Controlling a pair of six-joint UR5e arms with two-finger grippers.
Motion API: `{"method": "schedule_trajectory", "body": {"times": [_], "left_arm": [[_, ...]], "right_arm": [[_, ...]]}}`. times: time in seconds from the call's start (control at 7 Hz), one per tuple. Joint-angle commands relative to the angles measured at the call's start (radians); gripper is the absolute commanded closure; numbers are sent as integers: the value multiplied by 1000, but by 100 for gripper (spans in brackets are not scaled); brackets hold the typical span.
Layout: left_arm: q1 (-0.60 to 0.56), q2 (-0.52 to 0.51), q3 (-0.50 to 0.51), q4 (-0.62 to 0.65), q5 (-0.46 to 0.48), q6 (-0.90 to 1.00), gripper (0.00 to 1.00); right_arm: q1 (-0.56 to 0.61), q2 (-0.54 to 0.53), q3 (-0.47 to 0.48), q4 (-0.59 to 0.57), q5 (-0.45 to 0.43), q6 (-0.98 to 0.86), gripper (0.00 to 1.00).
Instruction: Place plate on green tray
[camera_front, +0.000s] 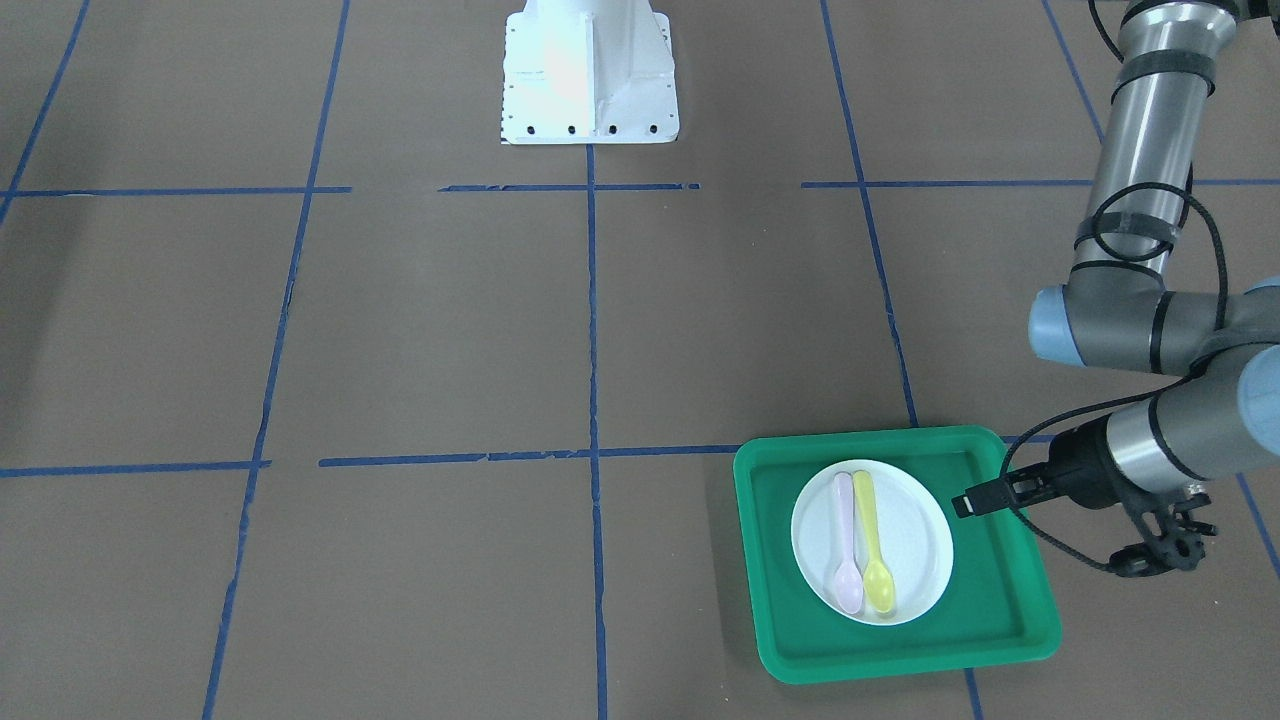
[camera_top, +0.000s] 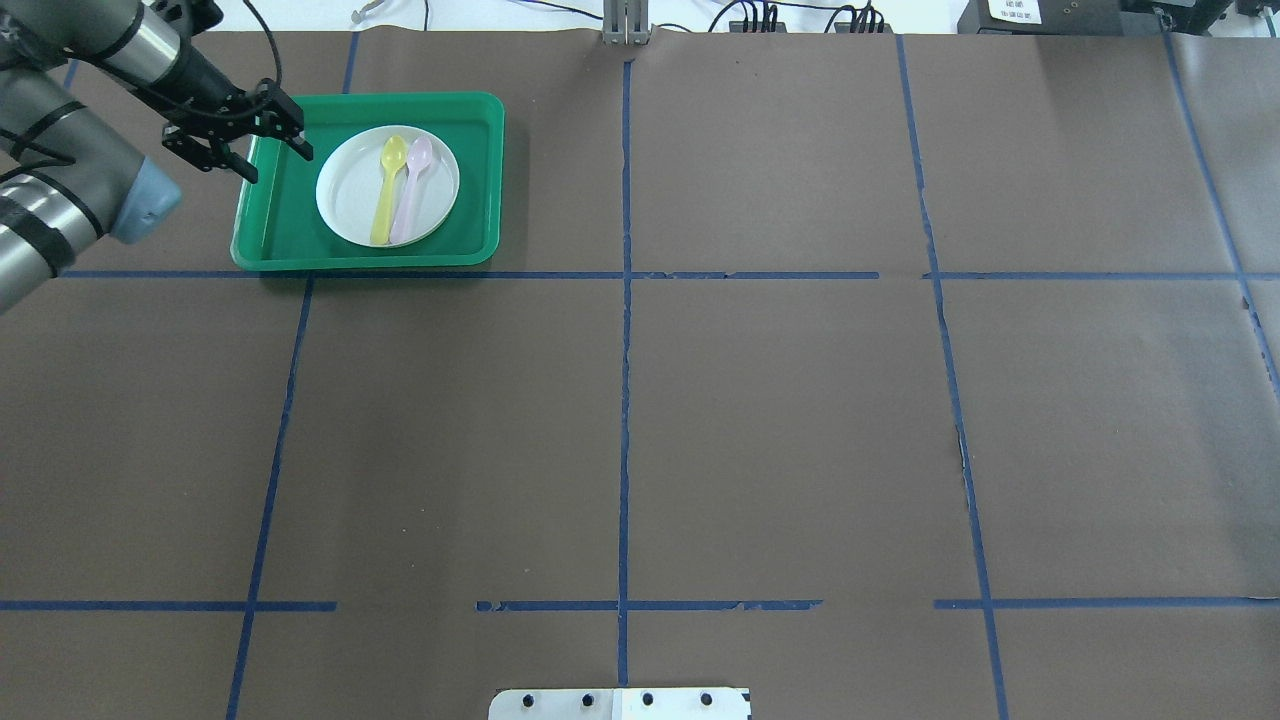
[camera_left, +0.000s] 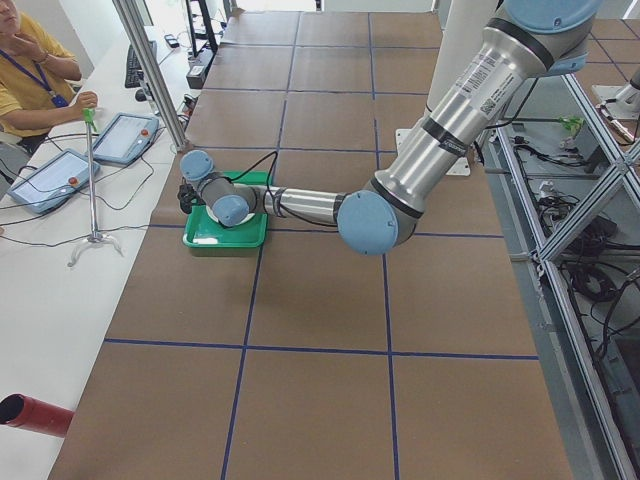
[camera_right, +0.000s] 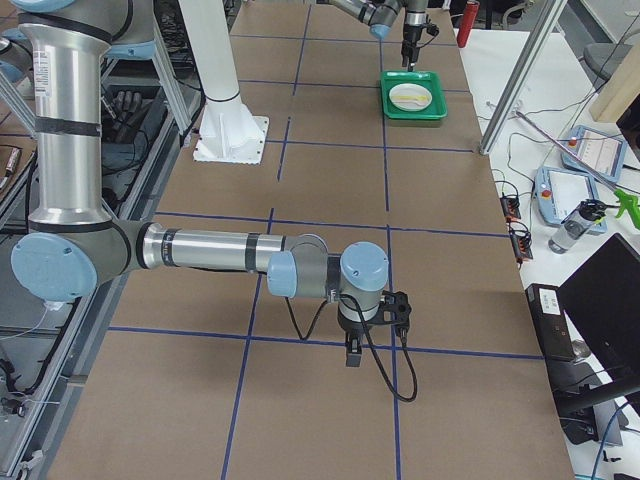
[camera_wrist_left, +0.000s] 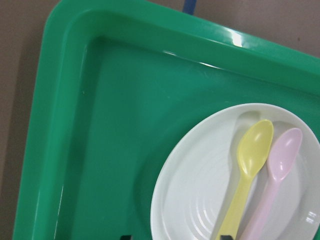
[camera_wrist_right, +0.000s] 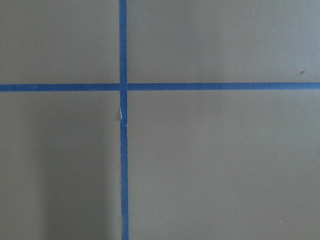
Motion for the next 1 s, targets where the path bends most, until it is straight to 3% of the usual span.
{"method": "schedule_trajectory", "body": {"times": [0.0,0.43,0.86], "left_arm": [[-81,170,-244,88,-5,105,0],[-248,455,-559,397,9,558,0],[-369,690,-609,455,66,928,0]], "right_arm": [[0,0,0,0,1,0,0],[0,0,0,0,-1,0,0],[0,0,0,0,-1,0,0]]}}
